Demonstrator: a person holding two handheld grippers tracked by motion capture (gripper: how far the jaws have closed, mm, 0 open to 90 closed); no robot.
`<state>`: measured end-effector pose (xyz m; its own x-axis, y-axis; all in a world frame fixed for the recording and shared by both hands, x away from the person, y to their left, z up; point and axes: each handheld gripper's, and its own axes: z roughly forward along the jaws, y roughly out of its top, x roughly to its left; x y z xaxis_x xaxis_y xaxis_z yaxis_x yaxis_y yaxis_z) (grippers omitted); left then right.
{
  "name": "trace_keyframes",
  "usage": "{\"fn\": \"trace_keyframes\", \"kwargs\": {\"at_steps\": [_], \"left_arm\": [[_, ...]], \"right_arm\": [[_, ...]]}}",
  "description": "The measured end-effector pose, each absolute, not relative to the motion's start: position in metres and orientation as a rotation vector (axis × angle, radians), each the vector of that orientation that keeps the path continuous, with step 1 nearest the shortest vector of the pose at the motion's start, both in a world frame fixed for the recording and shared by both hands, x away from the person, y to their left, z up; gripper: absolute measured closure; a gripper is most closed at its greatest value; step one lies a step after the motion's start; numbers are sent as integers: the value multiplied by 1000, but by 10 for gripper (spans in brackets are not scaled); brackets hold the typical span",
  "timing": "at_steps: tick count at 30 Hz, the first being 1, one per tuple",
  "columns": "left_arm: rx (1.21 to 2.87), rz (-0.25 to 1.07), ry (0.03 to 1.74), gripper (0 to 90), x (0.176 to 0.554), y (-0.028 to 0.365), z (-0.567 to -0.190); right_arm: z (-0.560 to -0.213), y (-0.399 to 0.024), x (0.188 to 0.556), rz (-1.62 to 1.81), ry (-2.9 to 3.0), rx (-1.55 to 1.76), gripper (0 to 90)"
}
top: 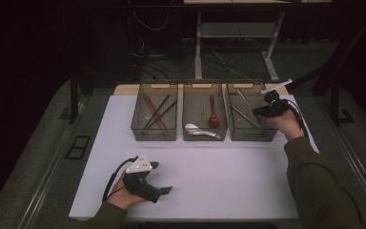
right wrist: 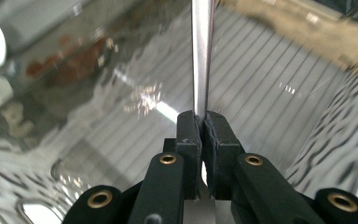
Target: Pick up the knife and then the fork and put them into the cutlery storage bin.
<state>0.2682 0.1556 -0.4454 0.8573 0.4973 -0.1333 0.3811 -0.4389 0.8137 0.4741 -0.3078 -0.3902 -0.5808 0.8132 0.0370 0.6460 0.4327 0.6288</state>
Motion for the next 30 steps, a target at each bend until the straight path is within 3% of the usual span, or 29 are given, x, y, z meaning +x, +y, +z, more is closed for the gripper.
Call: {"fn": "trace_keyframes", "kwargs": {"at_steps": [5,11,16,30], "left_arm": [[2081,155,637,0,268,156,-445],[2082,156,636,0,268,156,-445],[2081,156,640,0,268,156,-445],[2080,157,651,0,268,154,-445]], "right_arm": [[-399,-306,477,799,2460,1294,830],[-396,-308,475,858,2411,1293,618],[-393,-311,472,919,2366,1325,509],[-378,-324,450,1101,2290,1320,363]]}}
